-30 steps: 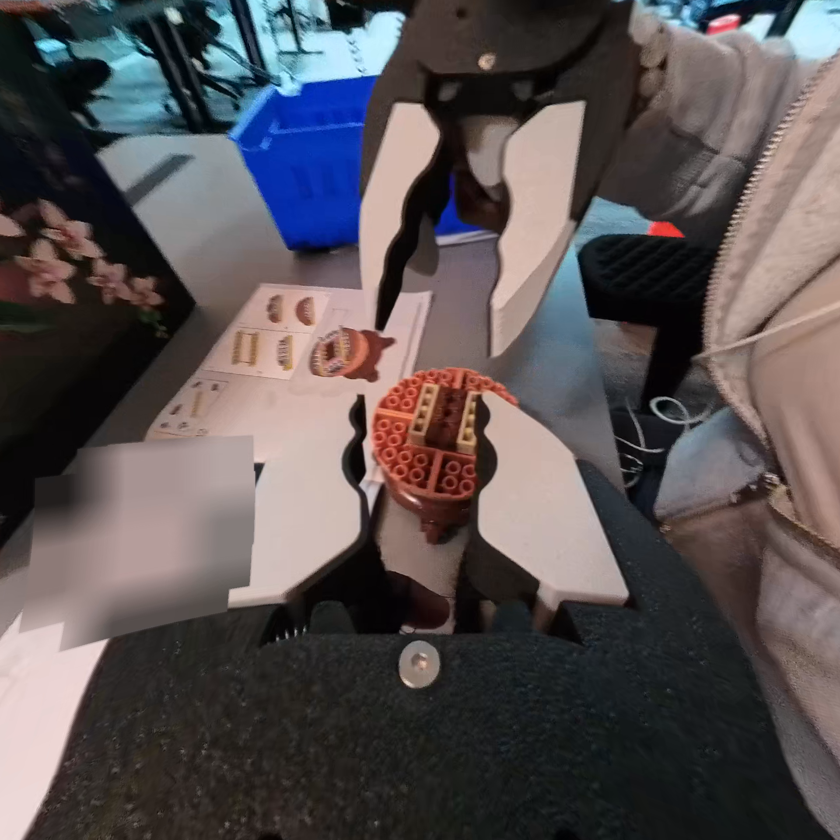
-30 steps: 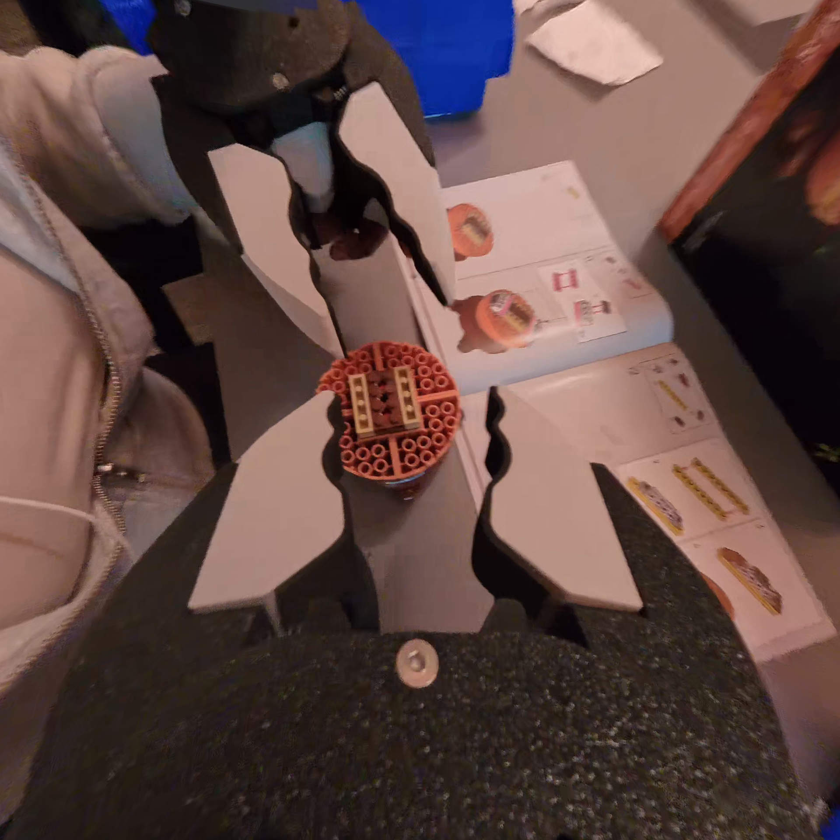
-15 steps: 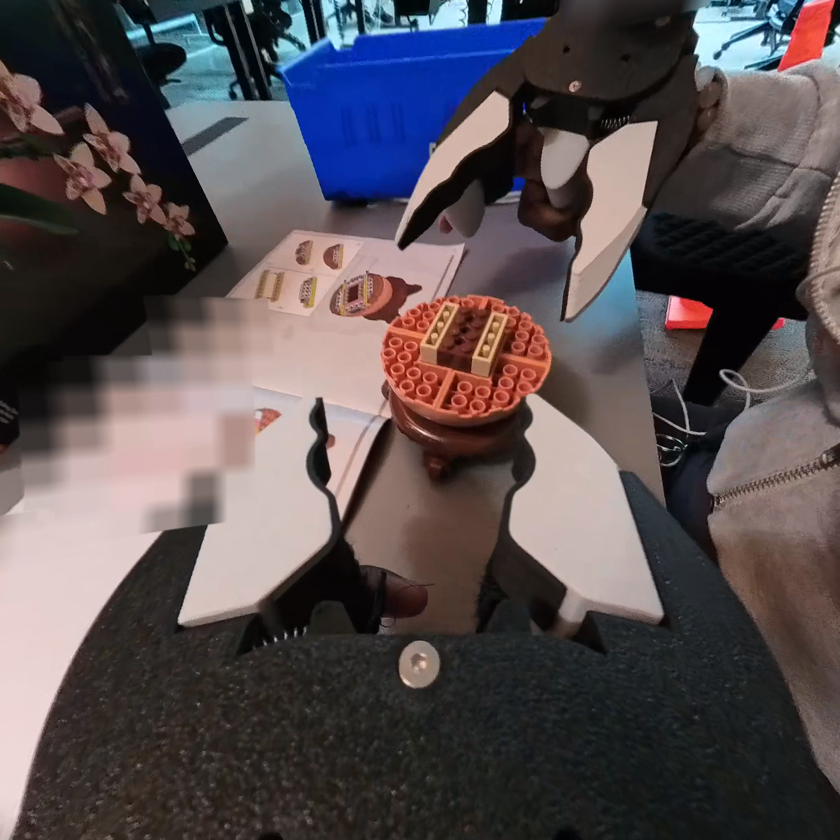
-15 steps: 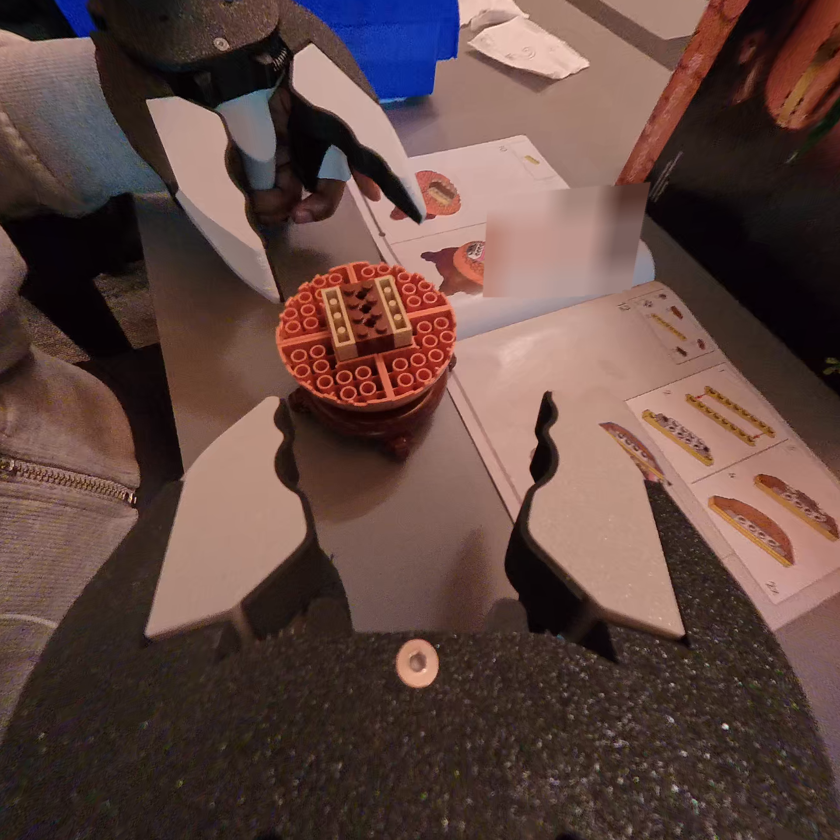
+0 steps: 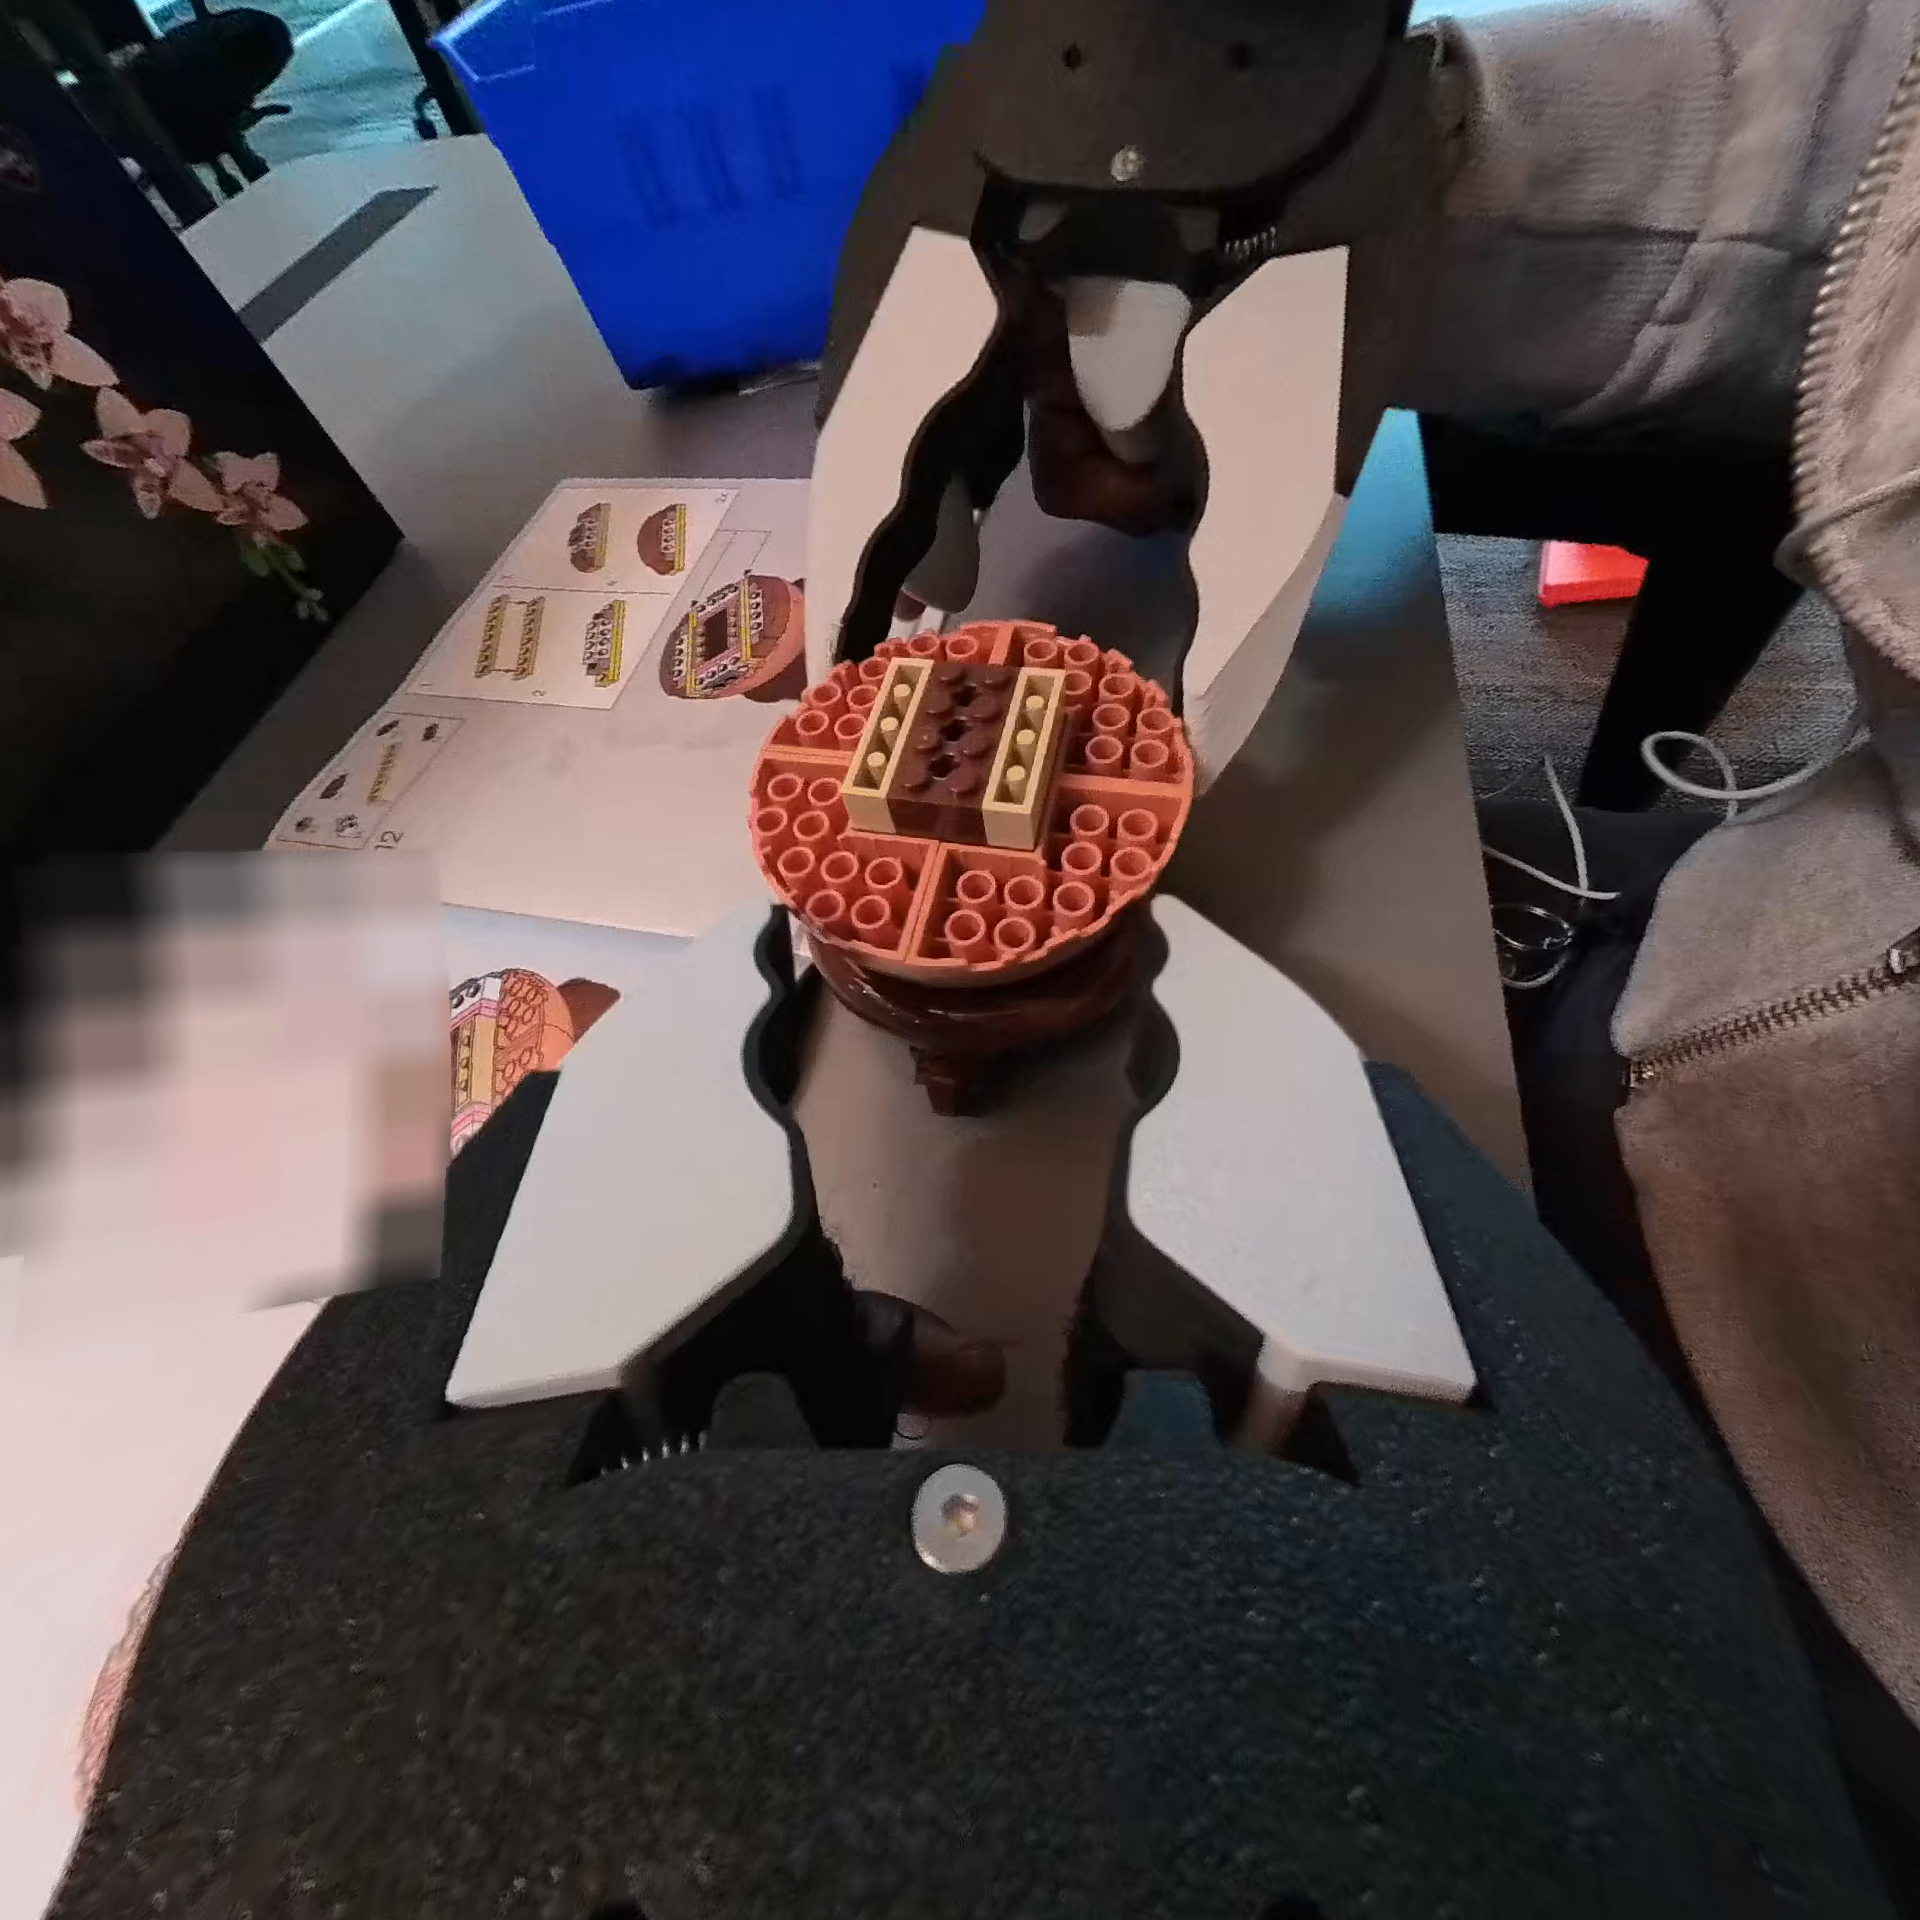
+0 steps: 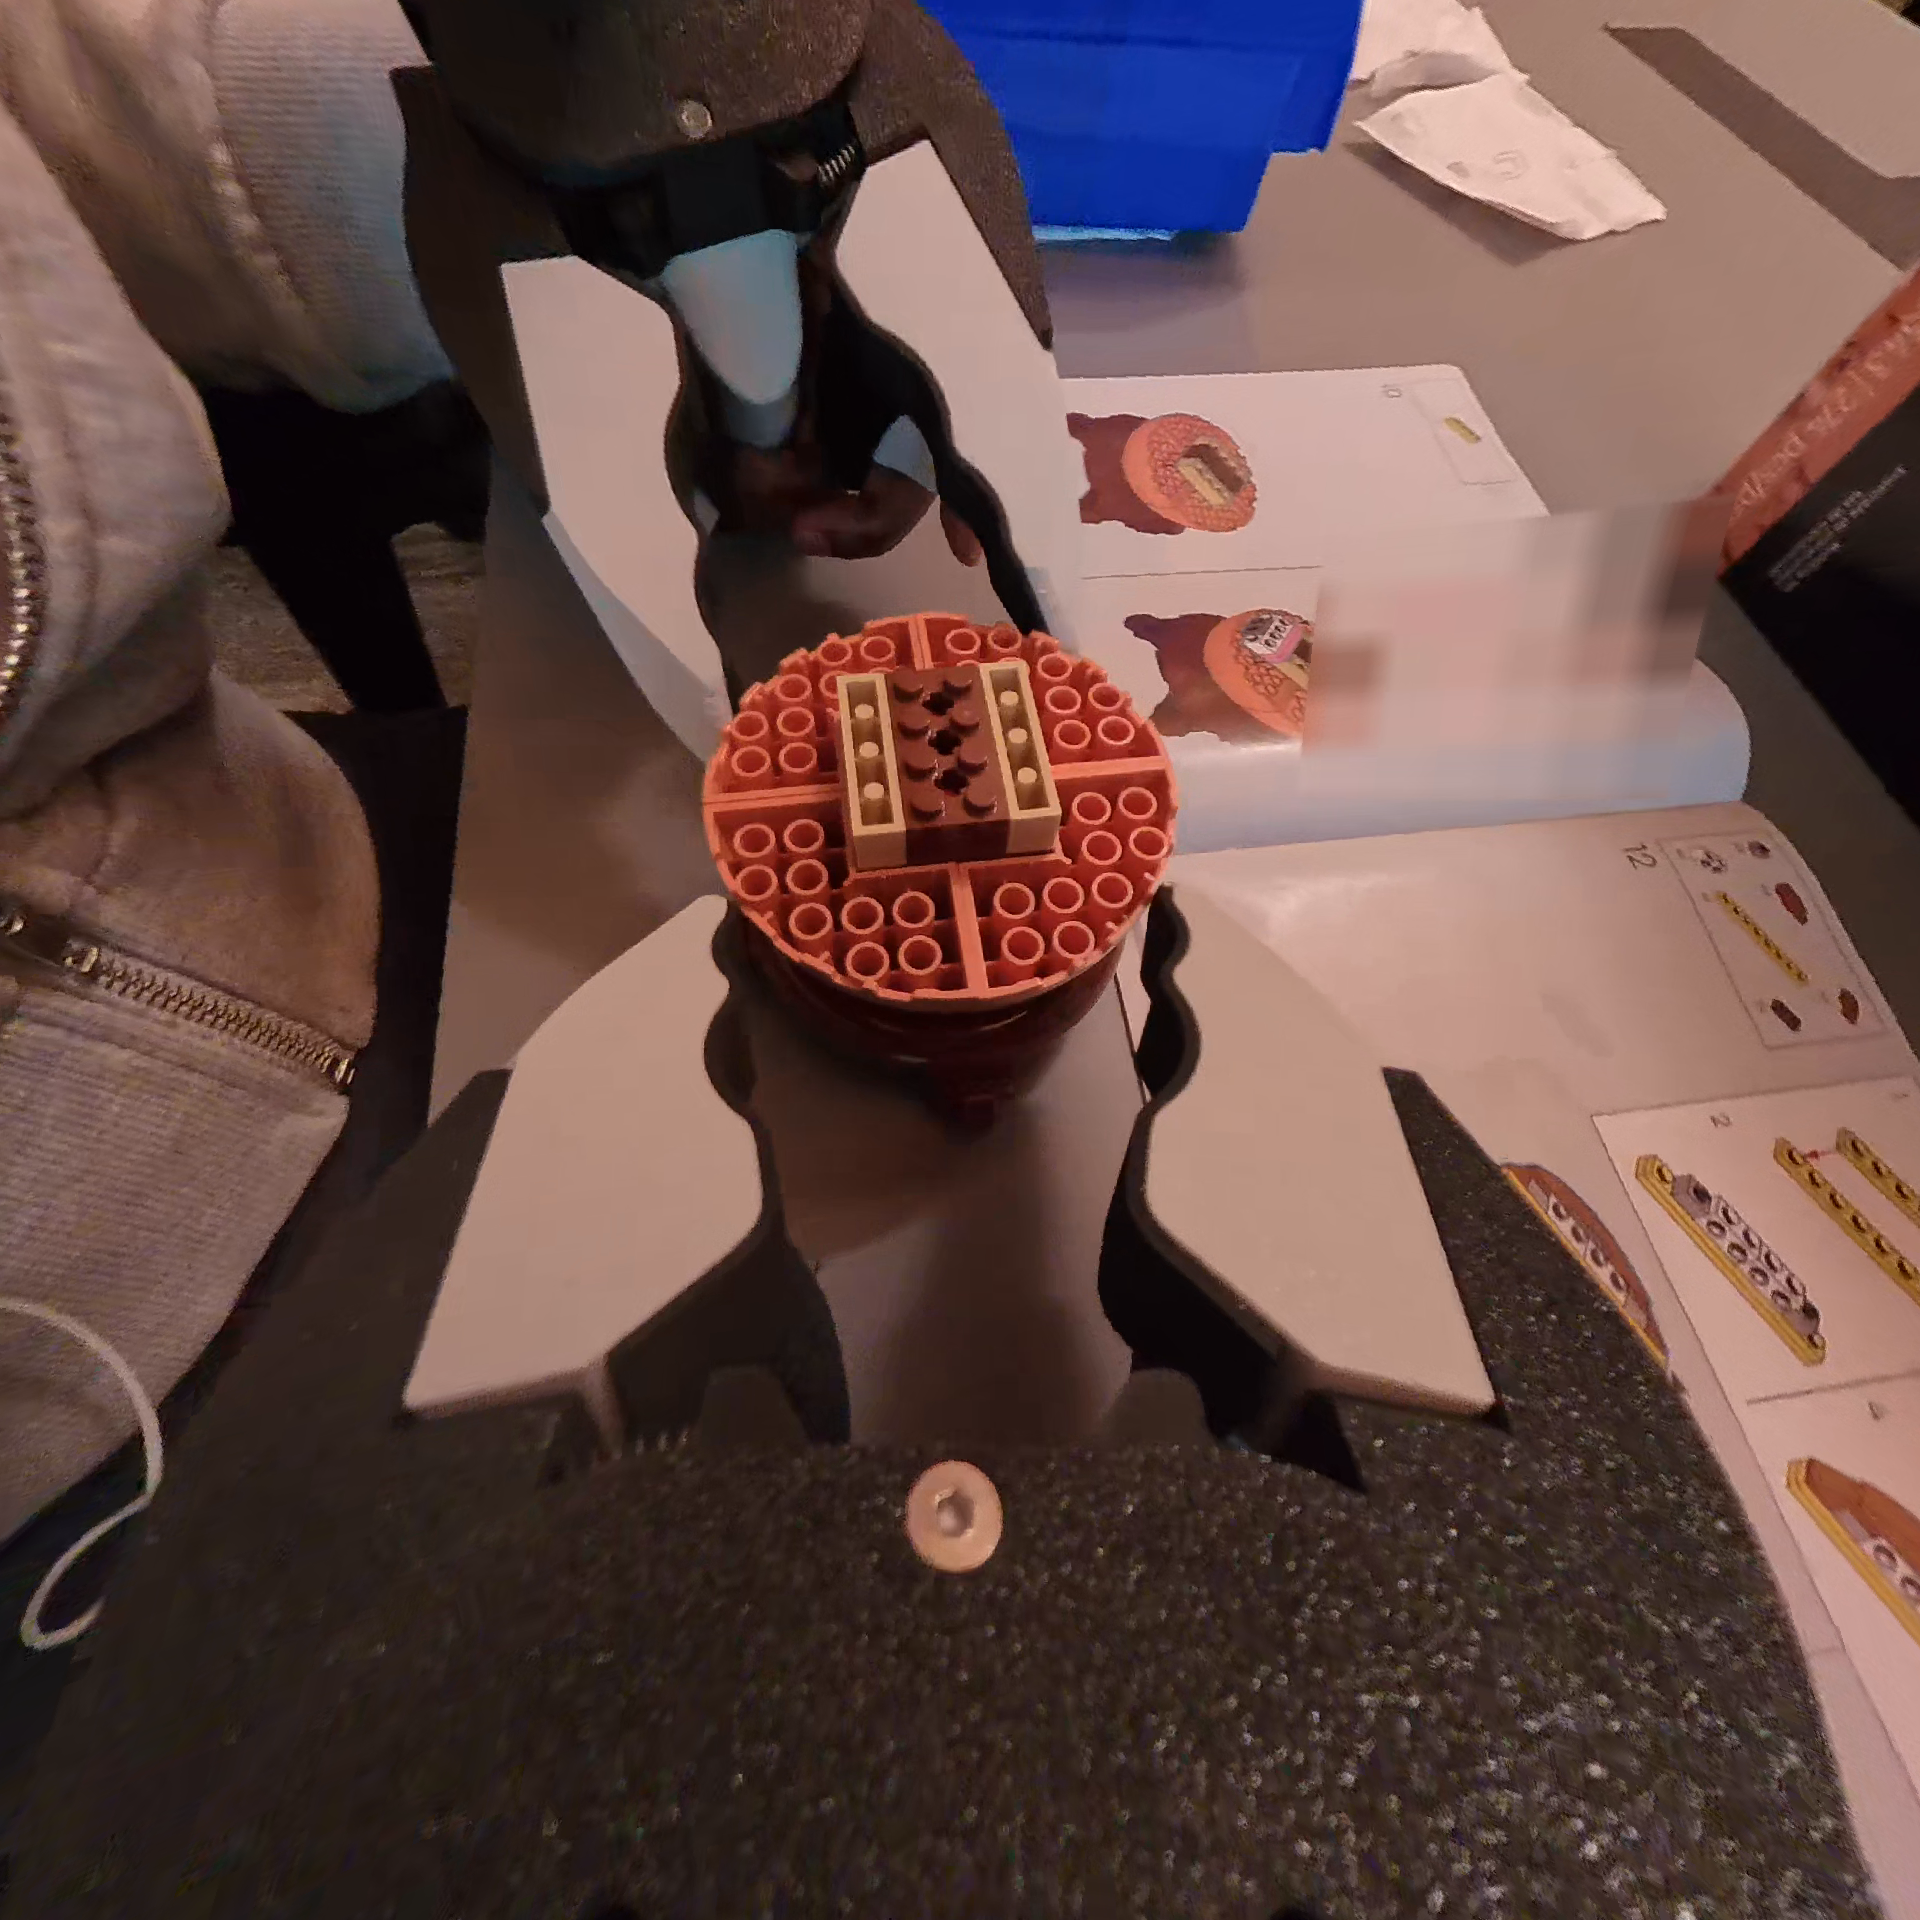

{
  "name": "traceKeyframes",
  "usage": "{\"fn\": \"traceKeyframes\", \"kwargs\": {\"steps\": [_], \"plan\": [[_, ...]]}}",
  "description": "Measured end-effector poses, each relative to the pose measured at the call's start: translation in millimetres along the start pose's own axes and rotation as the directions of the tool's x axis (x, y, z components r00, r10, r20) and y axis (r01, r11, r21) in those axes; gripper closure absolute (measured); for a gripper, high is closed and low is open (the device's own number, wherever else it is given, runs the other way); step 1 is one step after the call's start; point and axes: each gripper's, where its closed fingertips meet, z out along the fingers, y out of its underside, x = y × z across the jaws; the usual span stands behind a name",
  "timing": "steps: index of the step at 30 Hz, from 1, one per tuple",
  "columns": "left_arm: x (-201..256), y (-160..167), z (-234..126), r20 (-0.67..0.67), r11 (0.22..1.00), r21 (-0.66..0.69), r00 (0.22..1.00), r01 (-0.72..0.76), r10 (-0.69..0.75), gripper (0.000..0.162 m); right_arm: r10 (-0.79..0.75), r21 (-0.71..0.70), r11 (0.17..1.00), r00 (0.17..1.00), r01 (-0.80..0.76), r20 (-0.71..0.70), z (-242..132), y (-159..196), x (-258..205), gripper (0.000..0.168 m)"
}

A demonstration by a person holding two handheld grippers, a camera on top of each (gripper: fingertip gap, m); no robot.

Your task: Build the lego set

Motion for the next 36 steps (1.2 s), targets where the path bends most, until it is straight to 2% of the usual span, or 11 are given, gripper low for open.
{"fn": "traceKeyframes", "kwargs": {"steps": [7, 11, 14, 16, 17, 18, 20, 24, 27, 32, 36], "plan": [[6.7, -0.9, -5.1, -0.024, 0.998, 0.019, 0.998, 0.065, -0.064, 0.101, -0.037, 0.043, 0.999, 0.994, 0.032, 0.103, -1.4, -2.2, -2.5, 0.095], [-1.9, -13.6, -17.4, -0.013, 0.986, 0.108, 0.992, 0.128, -0.128, 0.095, 0.035, 0.257, 0.965, 0.995, -0.058, 0.093, -22.4, -31.0, 5.8, 0.095], [-25.1, -24.7, -33.0, 0.043, 0.954, 0.239, 0.98, 0.179, -0.194, 0.098, 0.095, 0.386, 0.92, 0.994, -0.067, -0.053, -38.9, -38.9, 33.8, 0.111], [-55.0, -25.4, -43.8, 0.151, 0.917, 0.335, 0.948, 0.217, -0.28, 0.118, 0.172, 0.455, 0.889, 0.961, -0.056, -0.218, -47.2, -37.5, 63.0, 0.132], [-72.3, -23.6, -49.8, 0.221, 0.895, 0.382, 0.918, 0.23, -0.33, 0.14, 0.206, 0.476, 0.878, 0.933, -0.043, -0.295, -50.3, -36.1, 75.8, 0.143], [-87.0, -20.8, -55.0, 0.277, 0.876, 0.418, 0.884, 0.241, -0.376, 0.157, 0.215, 0.482, 0.876, 0.91, -0.019, -0.355, -51.6, -34.9, 84.5, 0.153], [-102.2, -13.1, -56.7, 0.326, 0.868, 0.424, 0.851, 0.257, -0.412, 0.162, 0.175, 0.442, 0.896, 0.885, 0.038, -0.431, -47.6, -31.7, 91.9, 0.163], [-110.4, -3.0, -50.3, 0.367, 0.909, 0.329, 0.853, 0.254, -0.371, 0.162, 0.119, 0.328, 0.944, 0.893, 0.034, -0.434, -29.5, -24.5, 93.9, 0.164], [-108.5, 12.4, -38.5, 0.363, 0.94, 0.191, 0.87, 0.281, -0.334, 0.161, 0.167, 0.279, 0.959, 0.903, -0.055, -0.395, -19.8, -16.4, 99.5, 0.164], [-110.7, 17.7, -35.2, 0.338, 0.923, 0.177, 0.86, 0.341, -0.382, 0.161, 0.227, 0.271, 0.954, 0.904, -0.131, -0.361, -17.0, -11.9, 103.9, 0.164], [-108.4, 20.0, -31.2, 0.302, 0.918, 0.154, 0.867, 0.366, -0.397, 0.158, 0.185, 0.211, 0.971, 0.903, -0.108, -0.388, -10.8, -8.3, 102.8, 0.164]]}}
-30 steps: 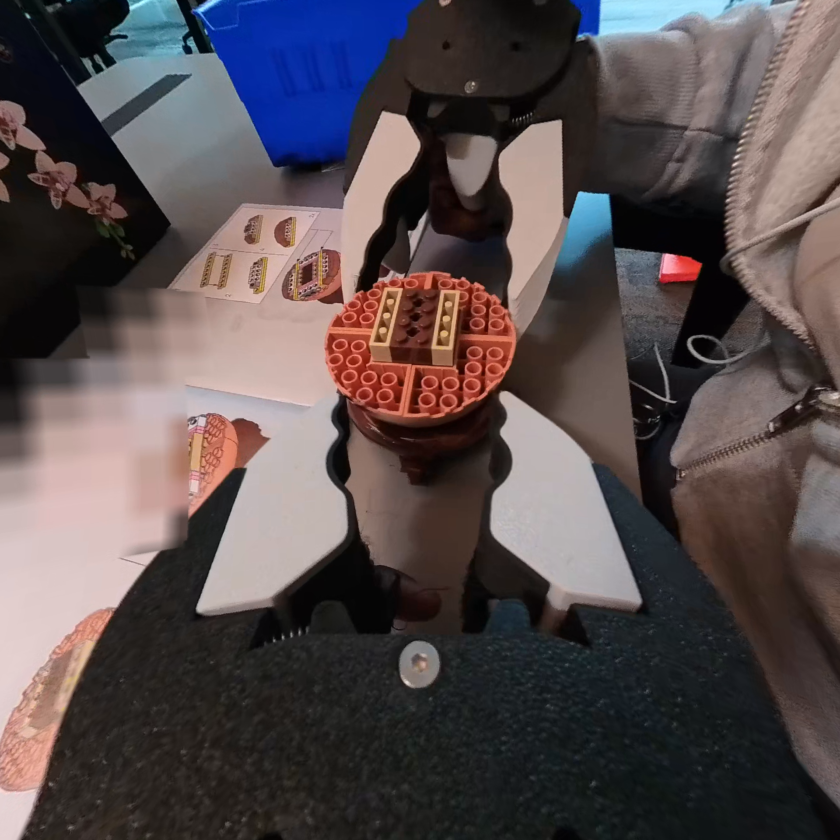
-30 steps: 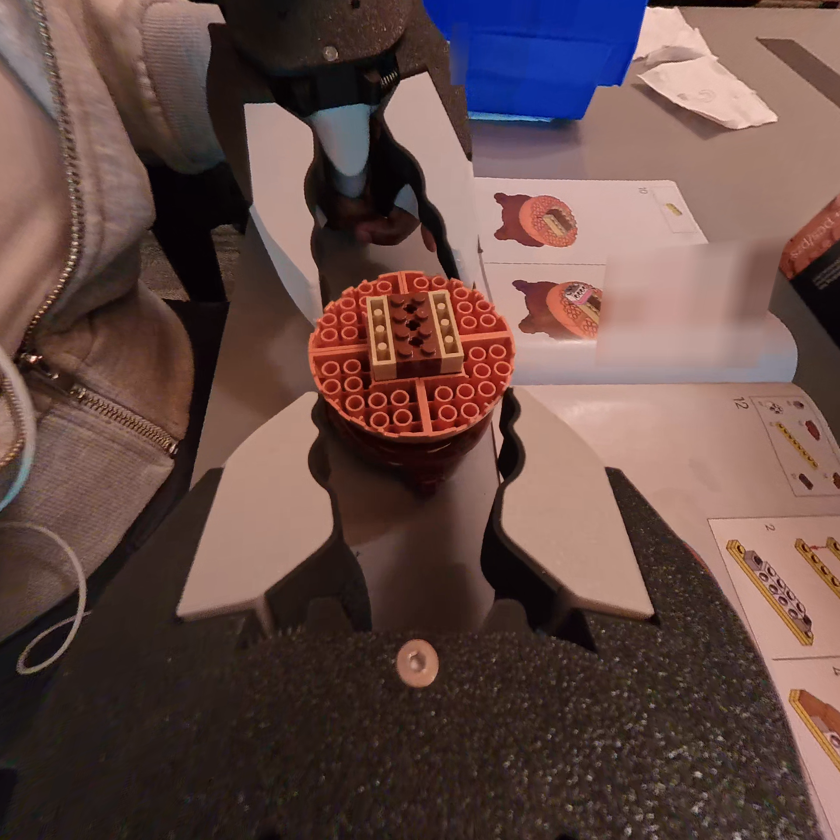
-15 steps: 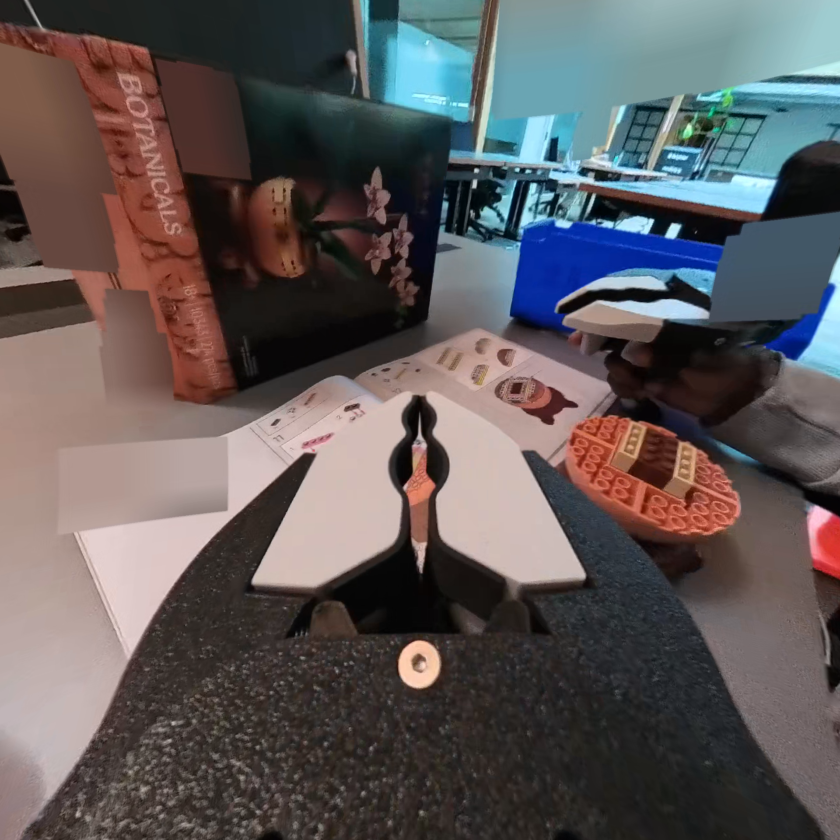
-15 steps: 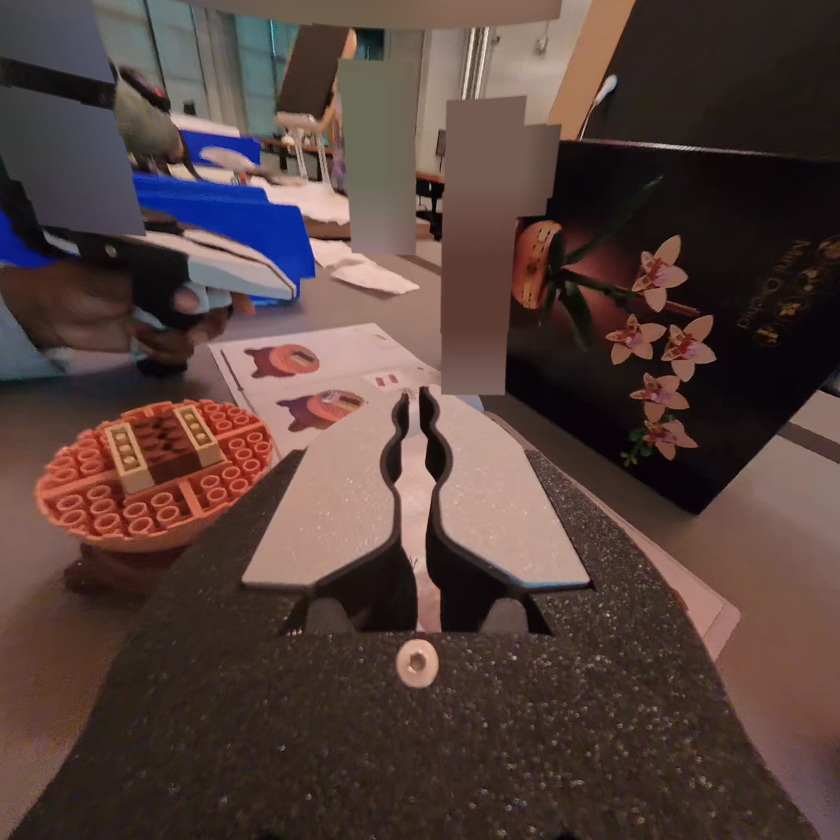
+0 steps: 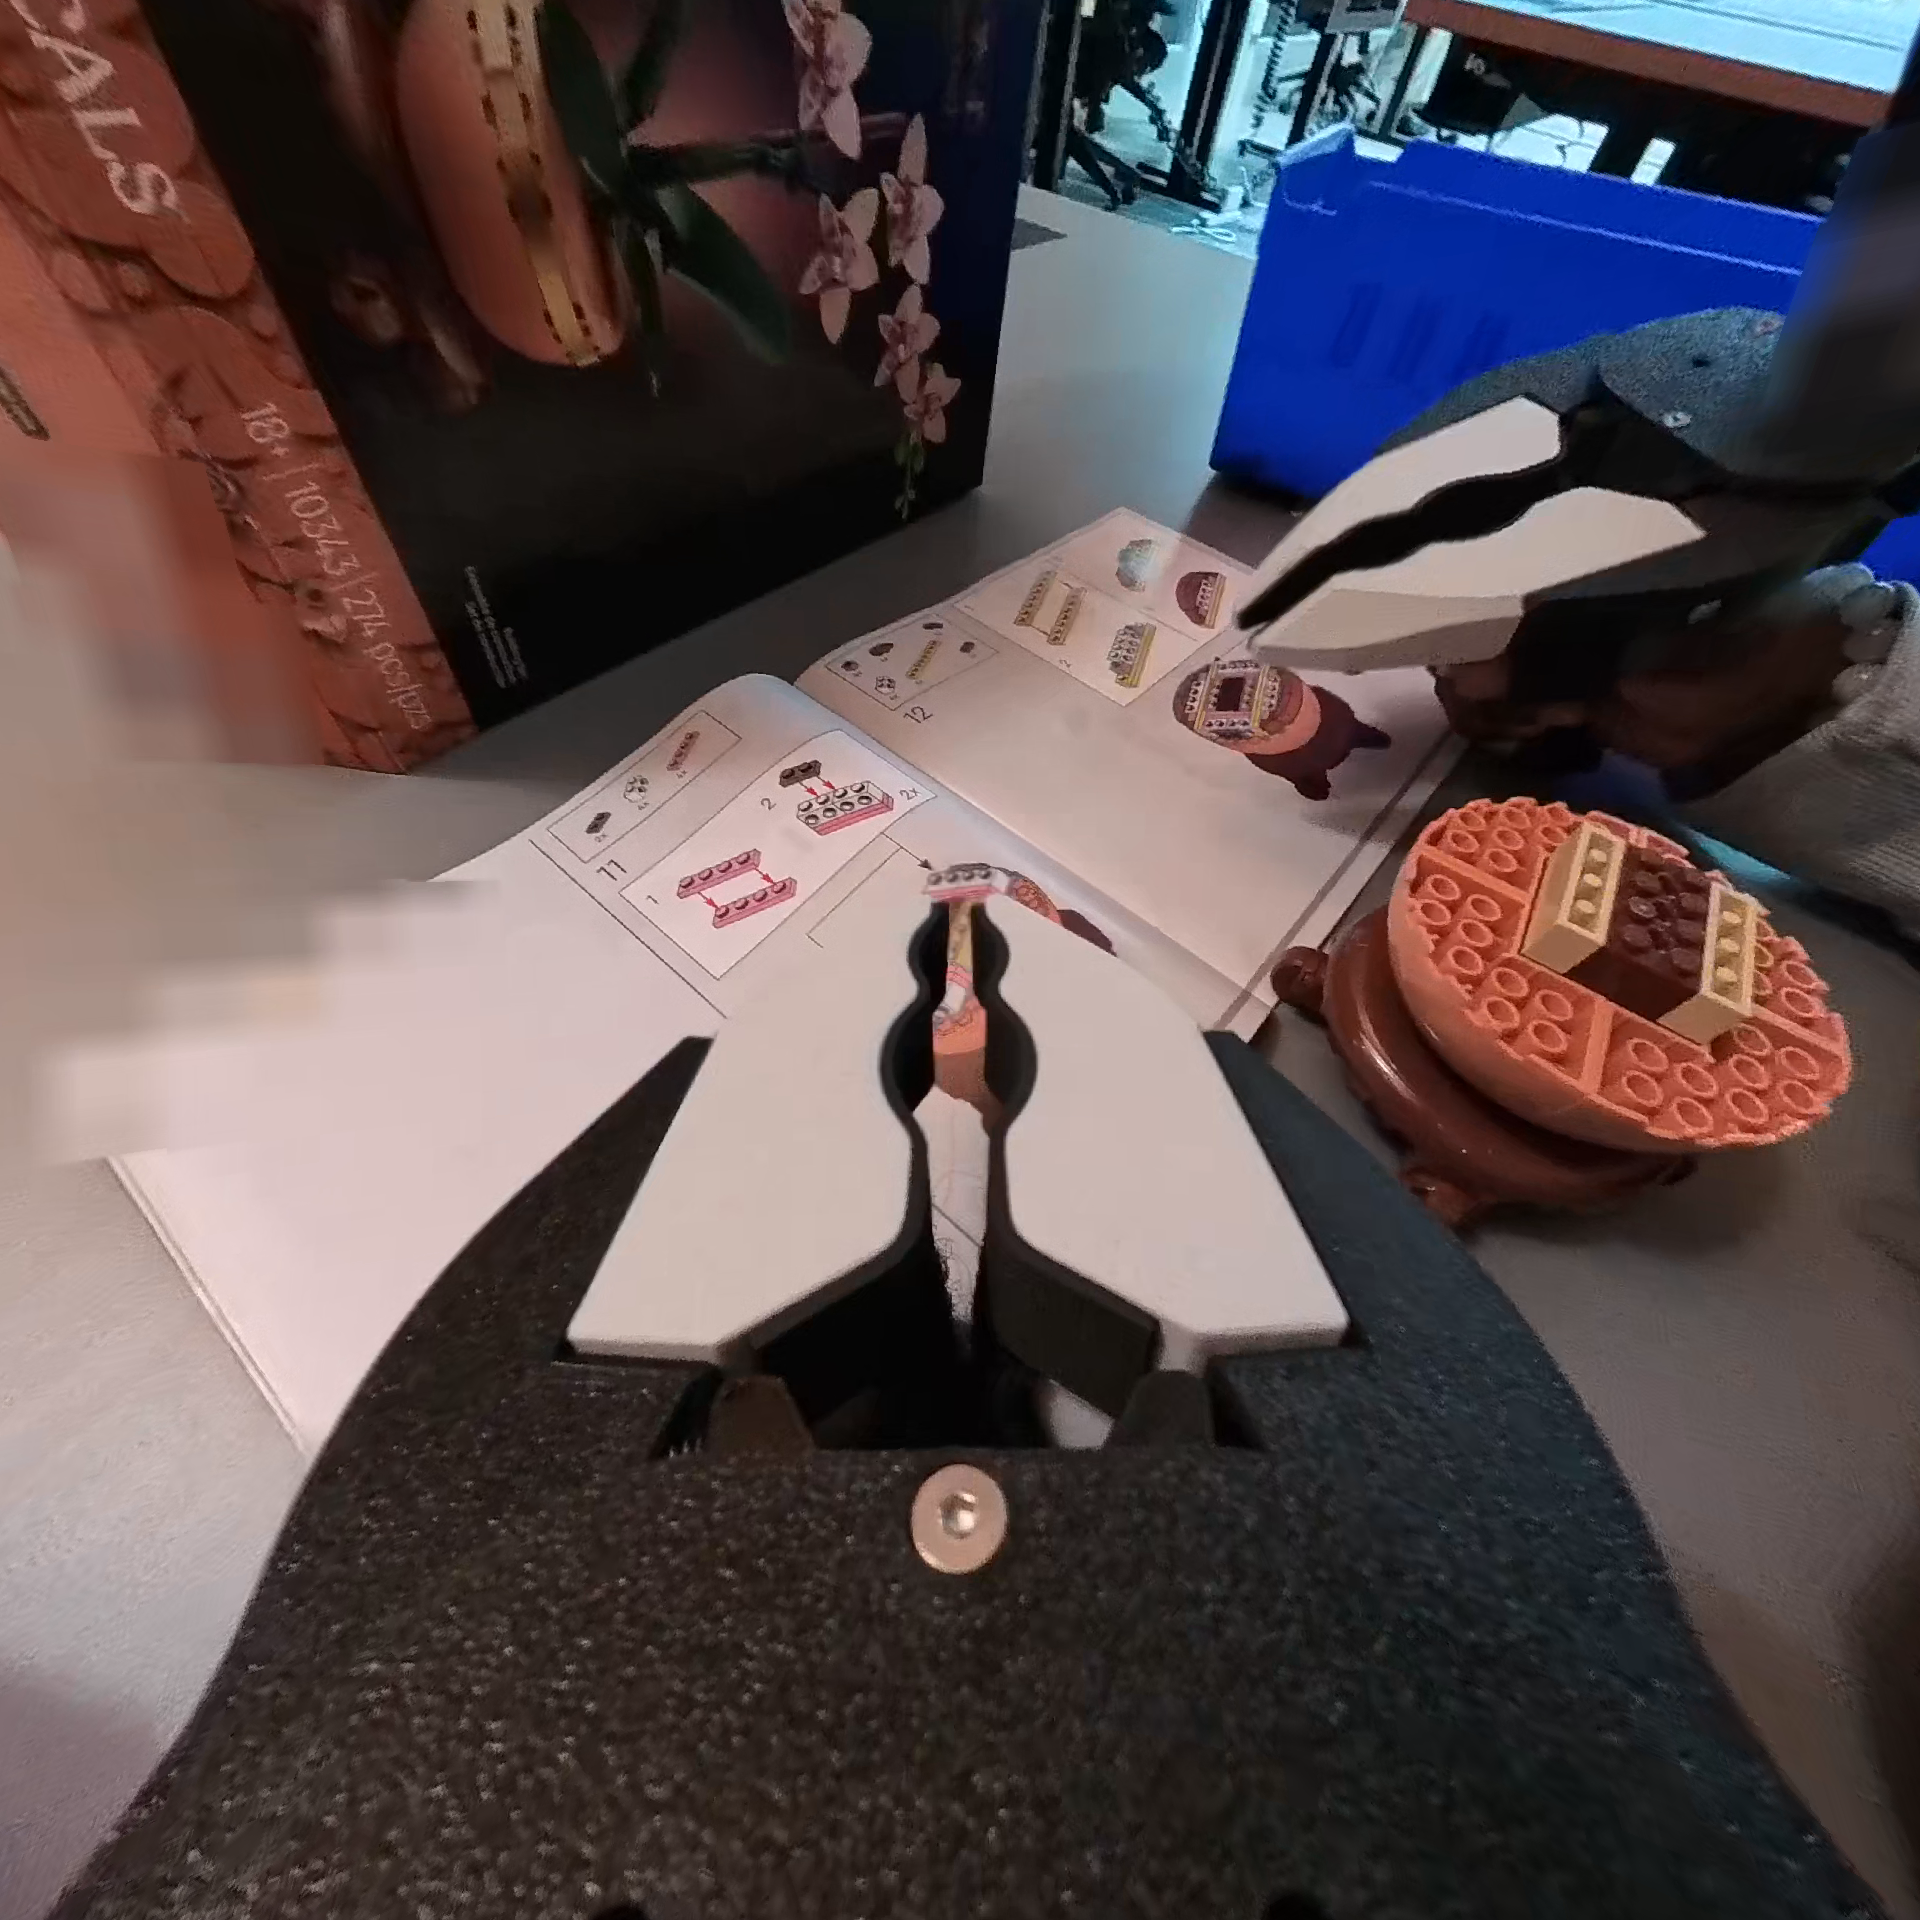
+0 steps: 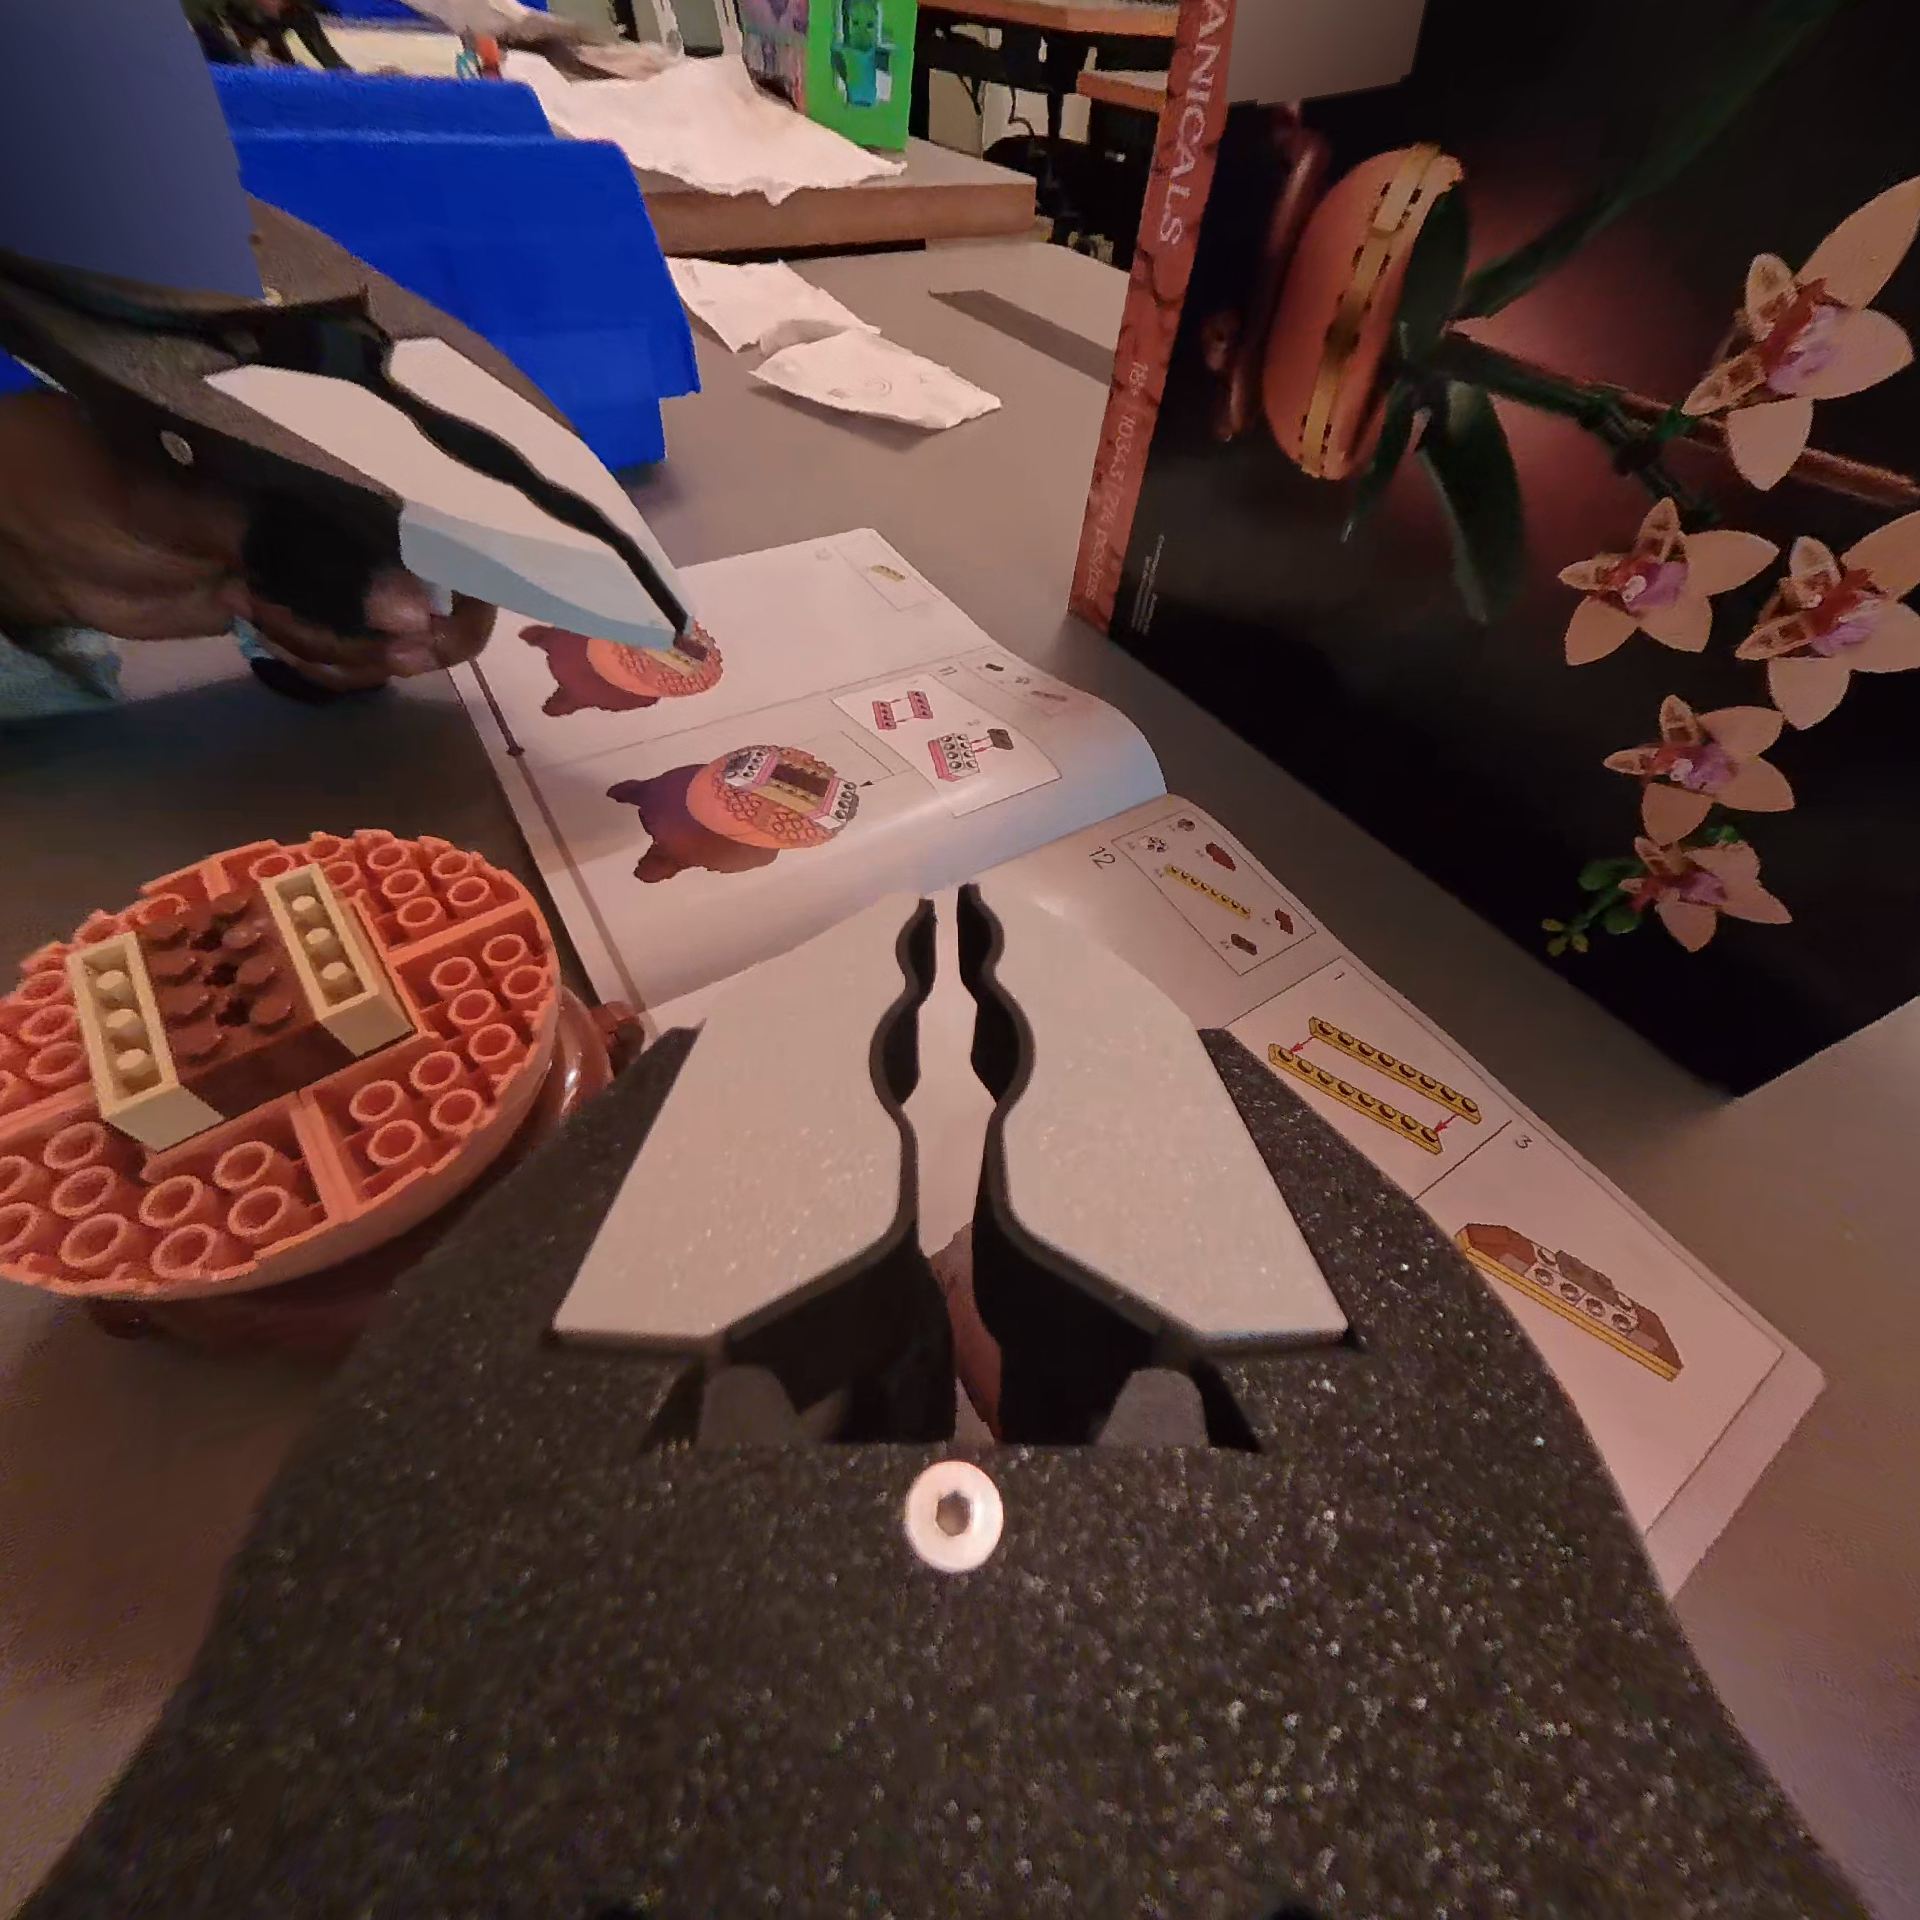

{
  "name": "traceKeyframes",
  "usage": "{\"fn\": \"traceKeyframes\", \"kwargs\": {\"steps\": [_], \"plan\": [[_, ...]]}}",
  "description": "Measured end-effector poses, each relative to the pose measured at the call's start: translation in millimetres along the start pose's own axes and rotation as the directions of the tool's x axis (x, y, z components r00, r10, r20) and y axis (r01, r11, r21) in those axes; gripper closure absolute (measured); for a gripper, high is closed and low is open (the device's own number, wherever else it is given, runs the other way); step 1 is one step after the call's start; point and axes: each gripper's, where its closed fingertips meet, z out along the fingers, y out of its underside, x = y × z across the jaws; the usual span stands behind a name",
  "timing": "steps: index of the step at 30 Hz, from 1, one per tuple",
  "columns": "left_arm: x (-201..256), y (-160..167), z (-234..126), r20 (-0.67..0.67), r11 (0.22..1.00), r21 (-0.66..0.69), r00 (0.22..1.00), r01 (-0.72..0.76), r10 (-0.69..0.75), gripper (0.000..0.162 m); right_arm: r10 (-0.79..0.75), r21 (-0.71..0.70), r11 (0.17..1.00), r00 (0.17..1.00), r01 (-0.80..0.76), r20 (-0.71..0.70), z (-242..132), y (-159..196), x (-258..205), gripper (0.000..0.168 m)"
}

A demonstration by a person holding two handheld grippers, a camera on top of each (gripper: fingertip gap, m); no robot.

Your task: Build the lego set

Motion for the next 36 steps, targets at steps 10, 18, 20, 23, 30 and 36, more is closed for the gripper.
{"fn": "traceKeyframes", "kwargs": {"steps": [10, 18, 20, 23, 30, 36], "plan": [[2.1, 5.3, 4.1, 0.003, 0.999, -0.045, 1.0, -0.026, 0.026, 0.156, -0.054, 0.172, 0.983, 0.998, 0.059, -0.034, -56.7, -66.3, -11.9, 0.141], [4.4, 10.5, 7.7, 0.003, 0.995, -0.088, 0.998, -0.055, 0.055, 0.156, -0.135, -0.028, 0.991, 0.954, 0.133, -0.268, -232.6, -90.9, 48.3, 0.154], [4.9, 7.8, 5.7, 0.014, 0.995, -0.065, 0.997, -0.073, 0.074, 0.156, -0.142, -0.137, 0.985, 0.941, 0.105, -0.306, -258.7, -71.2, 83.9, 0.154], [1.3, 5.2, 3.9, 0.05, 0.996, -0.046, 0.996, -0.074, 0.077, 0.156, -0.245, -0.345, 0.923, 0.95, 0.168, -0.192, -268.4, -37.2, 131.2, 0.144], [-5.1, 10.5, 7.9, 0.087, 0.994, -0.095, 0.994, -0.053, 0.062, 0.156, -0.442, -0.499, 0.663, 0.83, 0.558, 0.34, -190.4, 28.8, 198.7, 0.154], [-4.0, 16.8, 10.9, 0.114, 0.983, -0.146, 0.986, -0.107, 0.125, 0.156, -0.496, -0.56, 0.514, 0.757, 0.65, 0.425, -146.2, 87.5, 226.9, 0.16]]}}
